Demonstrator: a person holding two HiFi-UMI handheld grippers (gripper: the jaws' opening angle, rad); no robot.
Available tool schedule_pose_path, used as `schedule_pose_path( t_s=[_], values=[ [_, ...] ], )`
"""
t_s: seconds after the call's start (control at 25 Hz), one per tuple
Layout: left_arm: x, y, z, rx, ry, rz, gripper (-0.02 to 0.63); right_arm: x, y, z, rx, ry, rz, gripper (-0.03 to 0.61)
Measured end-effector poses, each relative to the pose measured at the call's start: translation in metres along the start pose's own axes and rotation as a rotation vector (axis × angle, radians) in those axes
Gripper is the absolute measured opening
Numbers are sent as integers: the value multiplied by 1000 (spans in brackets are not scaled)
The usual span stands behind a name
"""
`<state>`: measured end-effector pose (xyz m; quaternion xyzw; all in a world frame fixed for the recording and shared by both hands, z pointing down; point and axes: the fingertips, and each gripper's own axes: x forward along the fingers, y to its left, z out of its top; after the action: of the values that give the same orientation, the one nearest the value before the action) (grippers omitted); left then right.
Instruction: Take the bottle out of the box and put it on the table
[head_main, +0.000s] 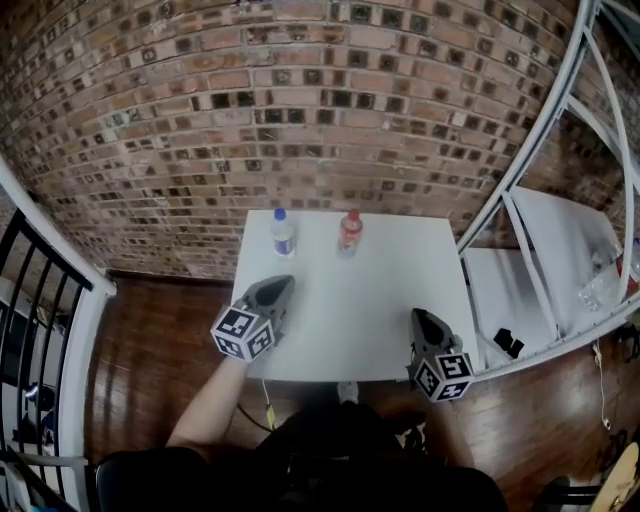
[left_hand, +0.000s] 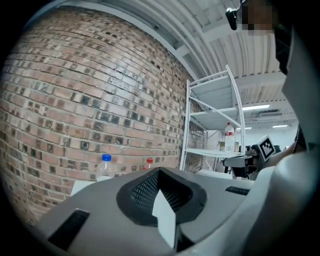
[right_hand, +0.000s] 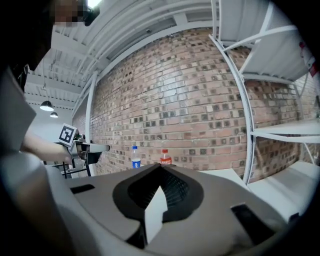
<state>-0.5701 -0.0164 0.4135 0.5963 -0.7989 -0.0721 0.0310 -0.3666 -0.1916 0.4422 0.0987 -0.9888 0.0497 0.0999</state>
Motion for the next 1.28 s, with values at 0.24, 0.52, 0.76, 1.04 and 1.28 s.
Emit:
schedule_pose_path(
  t_s=[0.24,0.52,0.76,1.04,1.28],
  values=[
    [-41,-30,26,-45,-81,-18,3,-36,17,7,33,-64,19,4],
    [-66,-64,31,-18,-112,-13,3,-71,5,12,65,-117,6,3],
    [-77,-100,29,19,-138,36,4,-121,-33,2,100,-121,-49,2],
    [-81,-116,19,-7,-153,92,4,-139,-57,-11,126,-119,-61,2],
    [-93,-126,12,-1,-137,130,3,-131,-52,-12,123,-121,-22,0]
  ],
)
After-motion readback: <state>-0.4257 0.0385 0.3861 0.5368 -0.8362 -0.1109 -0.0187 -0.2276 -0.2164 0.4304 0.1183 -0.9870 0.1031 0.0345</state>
